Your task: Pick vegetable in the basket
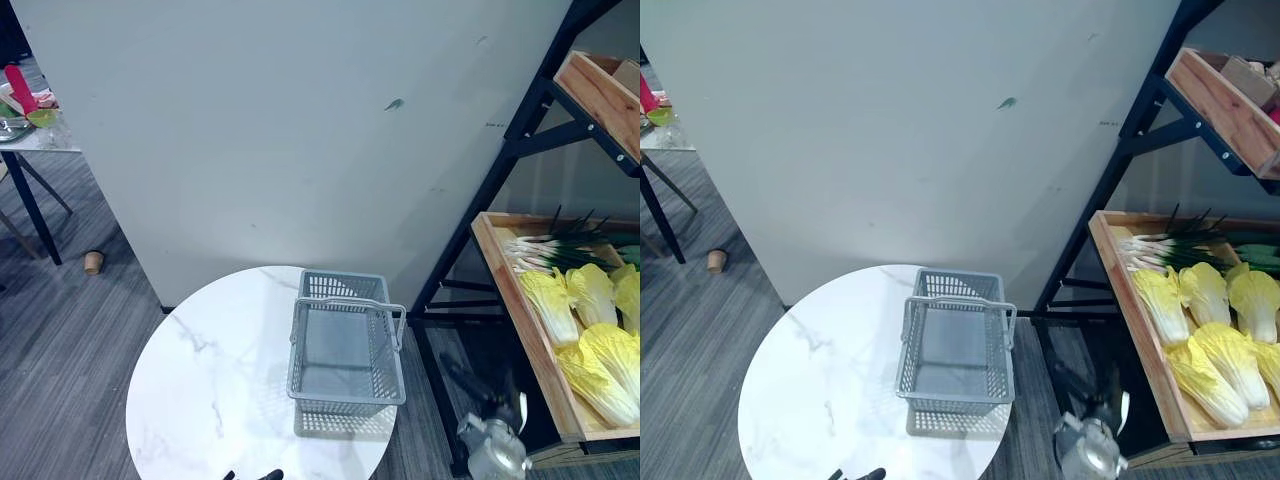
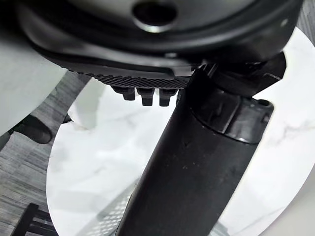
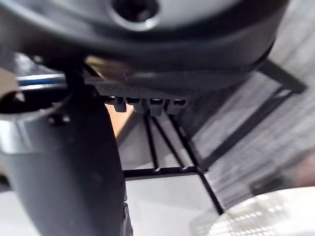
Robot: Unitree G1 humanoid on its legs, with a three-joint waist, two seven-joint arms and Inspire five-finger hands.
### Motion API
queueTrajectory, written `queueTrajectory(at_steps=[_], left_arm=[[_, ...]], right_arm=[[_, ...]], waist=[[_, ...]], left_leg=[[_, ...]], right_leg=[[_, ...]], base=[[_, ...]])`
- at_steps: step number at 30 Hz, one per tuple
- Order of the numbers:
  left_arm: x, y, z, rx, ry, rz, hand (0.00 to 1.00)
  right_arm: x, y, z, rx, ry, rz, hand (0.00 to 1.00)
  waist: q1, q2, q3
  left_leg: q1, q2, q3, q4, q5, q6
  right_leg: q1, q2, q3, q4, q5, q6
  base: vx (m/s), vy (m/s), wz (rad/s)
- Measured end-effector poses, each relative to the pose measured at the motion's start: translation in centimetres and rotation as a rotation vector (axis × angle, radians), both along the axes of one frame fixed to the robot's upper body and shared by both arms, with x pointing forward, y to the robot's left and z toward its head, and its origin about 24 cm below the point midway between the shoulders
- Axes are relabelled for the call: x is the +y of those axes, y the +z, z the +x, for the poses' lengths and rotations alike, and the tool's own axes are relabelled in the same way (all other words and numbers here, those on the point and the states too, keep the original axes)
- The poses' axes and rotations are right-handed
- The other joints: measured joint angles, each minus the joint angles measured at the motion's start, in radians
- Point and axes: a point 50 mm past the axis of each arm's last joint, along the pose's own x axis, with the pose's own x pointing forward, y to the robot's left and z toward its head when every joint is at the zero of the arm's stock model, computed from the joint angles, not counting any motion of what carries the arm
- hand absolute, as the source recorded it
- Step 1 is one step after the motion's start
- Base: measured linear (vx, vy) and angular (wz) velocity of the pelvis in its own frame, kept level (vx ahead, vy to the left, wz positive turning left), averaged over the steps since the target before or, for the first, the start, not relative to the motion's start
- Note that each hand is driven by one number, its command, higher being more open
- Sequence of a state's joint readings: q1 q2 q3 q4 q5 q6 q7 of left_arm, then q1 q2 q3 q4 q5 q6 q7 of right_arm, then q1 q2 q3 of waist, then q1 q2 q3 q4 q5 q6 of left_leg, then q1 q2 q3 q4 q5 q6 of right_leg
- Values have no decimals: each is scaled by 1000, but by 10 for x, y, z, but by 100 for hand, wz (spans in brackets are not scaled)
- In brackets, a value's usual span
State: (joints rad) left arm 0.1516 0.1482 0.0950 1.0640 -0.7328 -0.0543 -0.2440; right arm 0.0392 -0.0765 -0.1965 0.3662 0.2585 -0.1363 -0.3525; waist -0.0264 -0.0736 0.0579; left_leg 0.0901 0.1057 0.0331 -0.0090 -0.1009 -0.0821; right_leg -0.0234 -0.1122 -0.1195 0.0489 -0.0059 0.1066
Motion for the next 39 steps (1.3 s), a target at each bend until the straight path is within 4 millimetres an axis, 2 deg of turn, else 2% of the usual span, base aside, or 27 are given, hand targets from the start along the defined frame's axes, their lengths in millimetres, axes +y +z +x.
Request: queueTrajectory(at_steps=[1,3,6,10,15,19,24,30,35,39], left_arm=[[0,0,0,-2,0,1,100],[0,1,0,-6,-2,2,100],[0,1,1,-5,-40,13,100],[0,1,1,-6,-43,12,100],[0,2,1,-13,-52,3,100],[2,4,2,-20,-67,-5,100],[2,4,2,-18,-81,-9,100],[2,4,2,-20,-94,-17,100],[1,5,2,-20,-129,-6,100],[1,5,2,-17,-131,-8,100]], right_arm=[[-4,15,10,-47,30,-71,100],[-7,28,20,-89,58,-116,100],[-11,43,33,-123,96,-210,100],[-5,59,47,-144,185,-368,100],[10,88,76,-174,466,-712,100],[19,104,97,-175,654,-856,100],[23,104,108,-132,759,-900,100],[23,100,116,-52,880,-939,100],[32,91,117,10,1017,-898,100],[29,79,115,71,1047,-881,100]], waist=[[0,0,0],[1,1,0],[2,5,1],[3,13,6],[14,17,6],[25,16,6],[47,16,6],[53,16,6],[62,16,6],[72,16,6]], left_leg=[[-3,0,4,-1,0,0],[-6,0,9,-2,0,0],[-6,-1,10,-5,0,0],[-7,-2,11,-5,0,0],[-18,-7,5,-1,1,1],[-43,-11,-11,0,12,1],[-49,-10,-19,-3,21,-1],[-60,-15,-24,-17,47,-5],[-58,-18,-37,-43,73,-3],[-54,-21,-45,-67,93,0]], right_leg=[[-6,1,5,0,3,1],[-12,1,10,-3,6,1],[-12,1,11,-6,7,1],[-12,0,11,-7,9,0],[-16,-7,3,-7,11,2],[-29,-11,-12,-13,19,2],[-28,-12,-24,-16,23,-1],[-28,-18,-41,-32,39,-2],[-28,-20,-51,-36,50,-3],[-28,-23,-59,-37,53,-3]], base=[[-9,9,-9],[-1,9,-8],[4,3,-1],[8,2,0],[-5,4,4],[-27,2,11],[-15,-3,8],[-32,5,8],[-55,12,7],[-39,10,9]])
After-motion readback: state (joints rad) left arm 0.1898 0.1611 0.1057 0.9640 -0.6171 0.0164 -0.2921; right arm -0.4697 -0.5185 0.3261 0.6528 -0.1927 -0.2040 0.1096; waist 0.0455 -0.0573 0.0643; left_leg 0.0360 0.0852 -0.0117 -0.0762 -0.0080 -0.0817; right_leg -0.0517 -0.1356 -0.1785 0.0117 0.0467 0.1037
